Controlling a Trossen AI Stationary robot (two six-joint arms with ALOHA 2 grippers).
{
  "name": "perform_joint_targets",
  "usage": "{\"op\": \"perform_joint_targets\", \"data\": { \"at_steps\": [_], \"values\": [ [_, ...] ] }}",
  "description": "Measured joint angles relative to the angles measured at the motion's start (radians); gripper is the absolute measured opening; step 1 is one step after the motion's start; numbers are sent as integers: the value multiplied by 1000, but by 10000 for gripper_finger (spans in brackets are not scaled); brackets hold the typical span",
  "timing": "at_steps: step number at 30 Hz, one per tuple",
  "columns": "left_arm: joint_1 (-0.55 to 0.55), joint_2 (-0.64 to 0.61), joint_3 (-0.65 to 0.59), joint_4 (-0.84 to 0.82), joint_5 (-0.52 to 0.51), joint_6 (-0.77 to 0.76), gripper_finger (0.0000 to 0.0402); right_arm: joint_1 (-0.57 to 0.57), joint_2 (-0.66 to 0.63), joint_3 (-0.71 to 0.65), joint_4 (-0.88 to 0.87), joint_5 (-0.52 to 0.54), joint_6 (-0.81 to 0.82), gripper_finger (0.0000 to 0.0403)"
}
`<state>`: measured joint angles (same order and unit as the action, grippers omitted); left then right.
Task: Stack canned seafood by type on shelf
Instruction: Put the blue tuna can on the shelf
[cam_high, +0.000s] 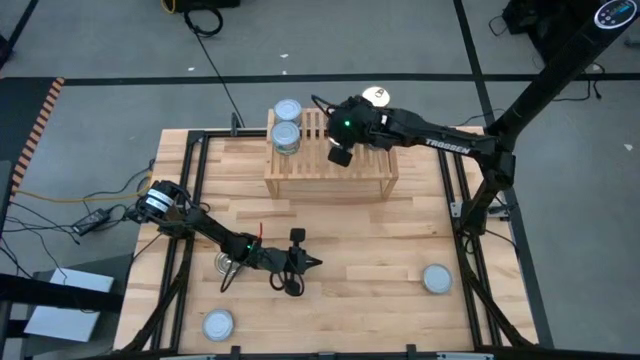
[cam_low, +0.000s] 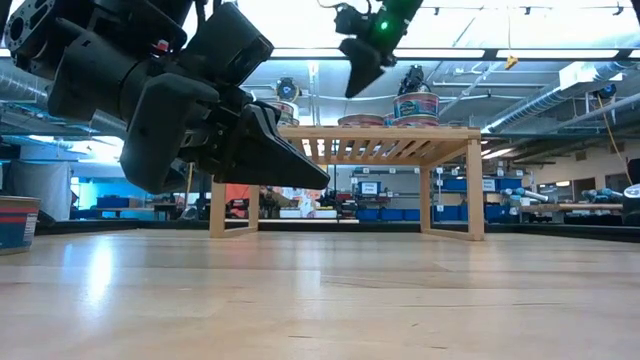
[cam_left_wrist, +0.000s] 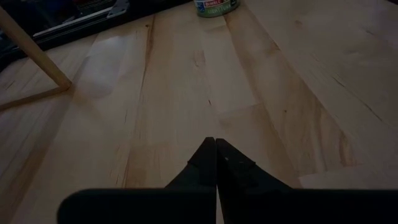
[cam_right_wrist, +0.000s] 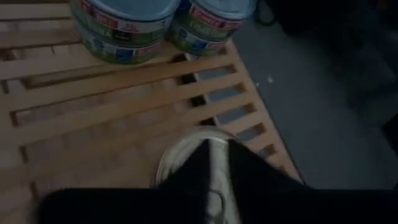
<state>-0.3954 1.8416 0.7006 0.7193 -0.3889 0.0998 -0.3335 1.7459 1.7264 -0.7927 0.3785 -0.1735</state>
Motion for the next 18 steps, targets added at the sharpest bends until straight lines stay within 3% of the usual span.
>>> {"op": "perform_joint_targets", "data": {
  "at_steps": [1, 3, 7, 18],
  "values": [
    [0, 0, 0, 0, 0, 0, 0, -8, 7, 0, 5, -16, 0, 42],
    [0, 0, 0, 0, 0, 0, 0, -26, 23, 0, -16, -52, 1, 16],
    [0, 0, 0, -6, 1, -2, 0, -56, 45, 0, -44, -135, 50, 20],
    [0, 0, 0, -8, 1, -3, 0, -111, 54, 0, -73, -138, 70, 8]
  ]
}}
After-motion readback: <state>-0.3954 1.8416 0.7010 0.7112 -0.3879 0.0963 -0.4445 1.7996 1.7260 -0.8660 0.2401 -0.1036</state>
